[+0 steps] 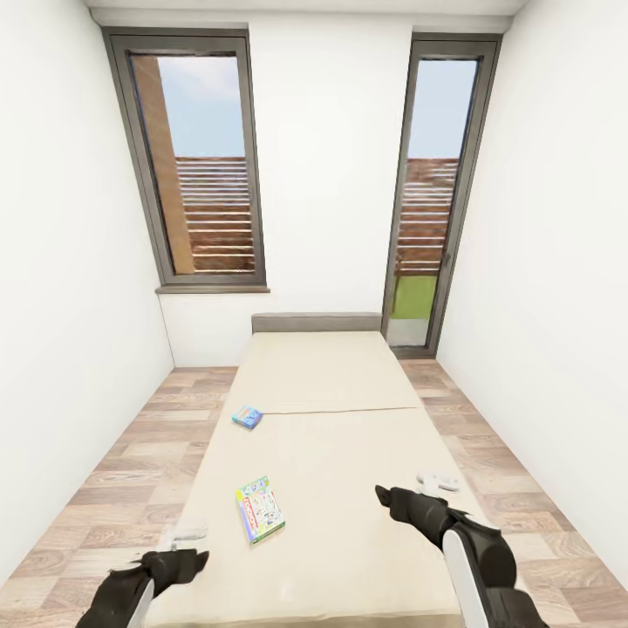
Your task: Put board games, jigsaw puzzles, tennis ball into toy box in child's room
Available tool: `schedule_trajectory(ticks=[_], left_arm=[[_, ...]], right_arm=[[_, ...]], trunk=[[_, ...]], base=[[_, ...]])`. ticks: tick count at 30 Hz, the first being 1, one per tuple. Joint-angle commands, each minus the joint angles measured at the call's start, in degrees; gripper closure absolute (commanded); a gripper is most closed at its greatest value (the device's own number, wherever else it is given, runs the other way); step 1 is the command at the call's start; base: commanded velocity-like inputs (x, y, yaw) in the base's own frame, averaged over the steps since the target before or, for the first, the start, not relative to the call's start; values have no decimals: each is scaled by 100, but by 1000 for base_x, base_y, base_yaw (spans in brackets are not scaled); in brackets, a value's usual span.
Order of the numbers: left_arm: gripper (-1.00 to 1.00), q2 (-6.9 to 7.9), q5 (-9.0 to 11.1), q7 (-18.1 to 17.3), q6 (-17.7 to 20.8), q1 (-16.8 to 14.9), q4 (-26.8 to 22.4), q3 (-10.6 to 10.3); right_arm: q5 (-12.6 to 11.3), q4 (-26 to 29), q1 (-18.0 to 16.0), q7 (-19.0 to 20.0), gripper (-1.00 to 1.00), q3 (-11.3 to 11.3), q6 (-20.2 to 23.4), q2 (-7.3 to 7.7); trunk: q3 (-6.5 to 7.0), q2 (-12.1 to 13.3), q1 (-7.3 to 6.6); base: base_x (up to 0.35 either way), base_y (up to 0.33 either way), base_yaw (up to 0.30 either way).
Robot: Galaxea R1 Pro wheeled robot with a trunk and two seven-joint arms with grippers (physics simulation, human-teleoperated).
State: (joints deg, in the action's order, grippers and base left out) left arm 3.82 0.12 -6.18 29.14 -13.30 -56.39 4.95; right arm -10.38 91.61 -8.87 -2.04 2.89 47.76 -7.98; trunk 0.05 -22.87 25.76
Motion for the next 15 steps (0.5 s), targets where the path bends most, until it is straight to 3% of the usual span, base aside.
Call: schedule_trajectory(ticks=[1,6,13,15], left_arm=[[-100,-25,-7,-34,136,-98,-62,8],[-100,-265,-21,-39,767,-841,-203,-13],[-100,-483,-29,1,1080,-1620,-119,-18],[-100,-613,-42,24,1108,-1851,43,-22]], right_arm=[[-41,1,-41,-35,-100,9,58,-4],[-21,-22,-167,-86,-100,10,147,-3],[-35,-13,-203,-92,-100,8,161,3],[-39,-14,-207,-89,-100,1,162,5]], trunk=[[-4,-5,2],[-4,-5,2],[-4,-5,2],[-4,-5,2]], base=[[0,0,0],[0,0,0],[0,0,0],[0,0,0]])
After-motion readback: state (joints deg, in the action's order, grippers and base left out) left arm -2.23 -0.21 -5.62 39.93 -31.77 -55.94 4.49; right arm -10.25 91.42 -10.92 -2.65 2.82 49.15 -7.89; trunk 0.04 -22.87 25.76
